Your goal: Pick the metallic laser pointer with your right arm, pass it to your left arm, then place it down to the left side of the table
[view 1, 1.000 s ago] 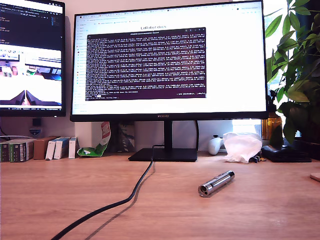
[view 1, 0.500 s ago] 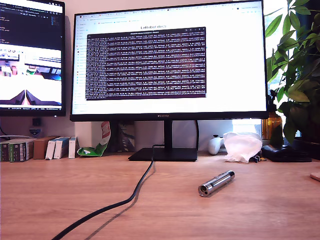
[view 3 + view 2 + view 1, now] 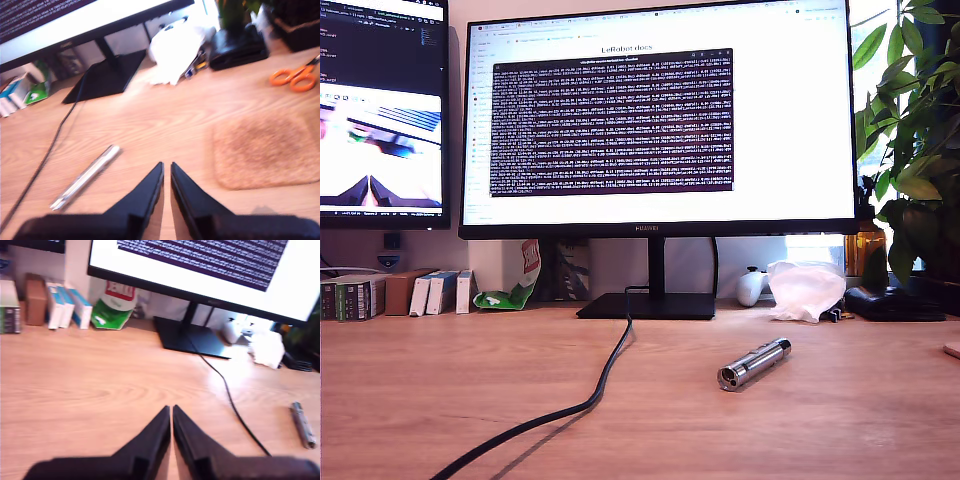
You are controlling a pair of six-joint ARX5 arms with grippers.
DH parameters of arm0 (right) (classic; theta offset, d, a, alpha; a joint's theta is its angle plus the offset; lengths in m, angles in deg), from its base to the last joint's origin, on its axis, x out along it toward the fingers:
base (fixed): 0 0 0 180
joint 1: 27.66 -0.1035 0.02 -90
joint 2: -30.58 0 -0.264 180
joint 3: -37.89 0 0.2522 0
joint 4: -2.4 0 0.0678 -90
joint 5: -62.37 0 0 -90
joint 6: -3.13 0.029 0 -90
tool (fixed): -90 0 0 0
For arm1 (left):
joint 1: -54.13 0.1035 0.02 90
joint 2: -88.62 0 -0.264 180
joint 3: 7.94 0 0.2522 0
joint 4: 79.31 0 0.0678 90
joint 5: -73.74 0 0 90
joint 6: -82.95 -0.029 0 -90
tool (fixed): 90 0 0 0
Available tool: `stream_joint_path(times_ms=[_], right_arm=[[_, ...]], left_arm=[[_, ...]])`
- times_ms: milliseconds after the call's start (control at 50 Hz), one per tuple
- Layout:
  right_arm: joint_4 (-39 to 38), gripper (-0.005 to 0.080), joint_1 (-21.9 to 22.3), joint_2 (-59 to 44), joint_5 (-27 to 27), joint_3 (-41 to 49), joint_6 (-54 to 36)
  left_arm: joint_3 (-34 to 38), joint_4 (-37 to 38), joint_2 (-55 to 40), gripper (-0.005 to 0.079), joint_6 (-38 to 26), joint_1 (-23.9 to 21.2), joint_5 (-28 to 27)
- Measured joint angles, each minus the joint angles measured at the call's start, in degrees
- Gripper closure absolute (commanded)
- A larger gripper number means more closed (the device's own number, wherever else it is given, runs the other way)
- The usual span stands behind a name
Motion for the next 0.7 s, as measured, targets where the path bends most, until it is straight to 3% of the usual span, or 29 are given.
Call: stream_joint_path(times_ms=[380,700], right_arm=[[-0.59,0.0763,-2.36,-1.33,-0.79,-7.52,3.10],[2.05,0.0763,-2.36,-16.04,-4.55,-13.20,3.02]], left_arm=[[-4.00,0.00,0.00,0.0761,0.24,0.00,-3.04],[-6.38,2.67,-0.07,0.0761,2.23,0.00,-5.75]])
